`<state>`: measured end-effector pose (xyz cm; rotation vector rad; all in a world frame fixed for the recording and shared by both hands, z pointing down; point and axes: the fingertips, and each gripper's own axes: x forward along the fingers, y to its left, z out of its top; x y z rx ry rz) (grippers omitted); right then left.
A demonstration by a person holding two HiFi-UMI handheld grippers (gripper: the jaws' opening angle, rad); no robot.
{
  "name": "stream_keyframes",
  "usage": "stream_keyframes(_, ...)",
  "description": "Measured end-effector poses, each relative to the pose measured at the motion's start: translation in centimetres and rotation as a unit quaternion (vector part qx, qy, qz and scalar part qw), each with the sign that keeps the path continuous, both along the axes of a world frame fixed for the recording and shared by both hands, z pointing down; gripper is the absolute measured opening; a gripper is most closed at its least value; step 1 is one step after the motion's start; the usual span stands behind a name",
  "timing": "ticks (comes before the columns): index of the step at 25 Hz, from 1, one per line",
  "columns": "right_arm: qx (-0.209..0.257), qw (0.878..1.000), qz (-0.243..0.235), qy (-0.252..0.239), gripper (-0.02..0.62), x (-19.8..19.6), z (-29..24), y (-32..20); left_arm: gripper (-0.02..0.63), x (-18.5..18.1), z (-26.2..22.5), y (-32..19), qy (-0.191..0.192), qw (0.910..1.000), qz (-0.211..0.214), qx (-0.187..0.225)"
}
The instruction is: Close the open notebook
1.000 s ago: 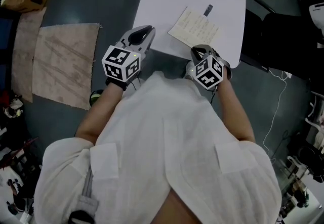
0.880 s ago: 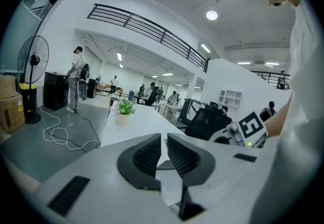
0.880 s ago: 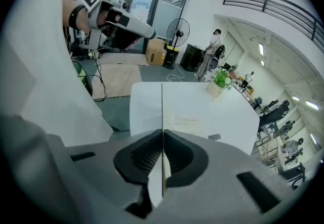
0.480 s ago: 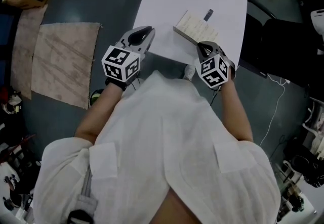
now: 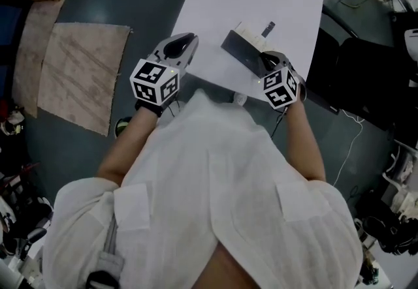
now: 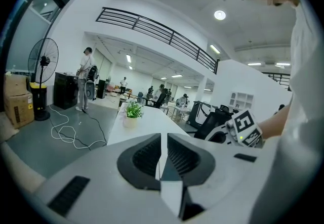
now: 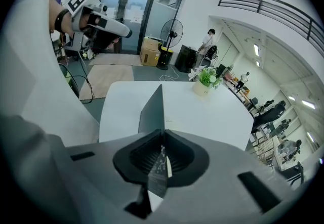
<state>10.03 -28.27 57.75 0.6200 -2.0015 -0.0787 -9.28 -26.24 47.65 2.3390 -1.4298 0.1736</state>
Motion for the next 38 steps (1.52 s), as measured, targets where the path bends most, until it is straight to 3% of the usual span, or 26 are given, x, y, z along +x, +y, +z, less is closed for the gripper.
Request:
stream_keyframes(13,-0.059,0.998,-0.014,0.009,0.038,2.4,4.6,-6.6,0.034,0.7,0.7,-3.4,0.001,0.9978,-0.065,-0.016)
stream_keyframes(22,-0.098,0.994,-0.038,0.028,0.04,2.8,8.0,-8.5,0.034,1.1,1.6,-3.9,-0.002,0.9945,-0.1,-0.03)
stream_keyframes(30,-0.096,0.994,-0.033,0.036,0.041,3.7,8.2,-9.5,0.034,1.7,1.5,-4.5,0.001,0.9928,-0.115,-0.031)
stream_keyframes(38,-0.042,0.999,0.01,-0.03,0.037,5.1,3.8,-10.7,0.034,2.5,0.8,-4.8,0.0,0.9941,-0.107,-0.016)
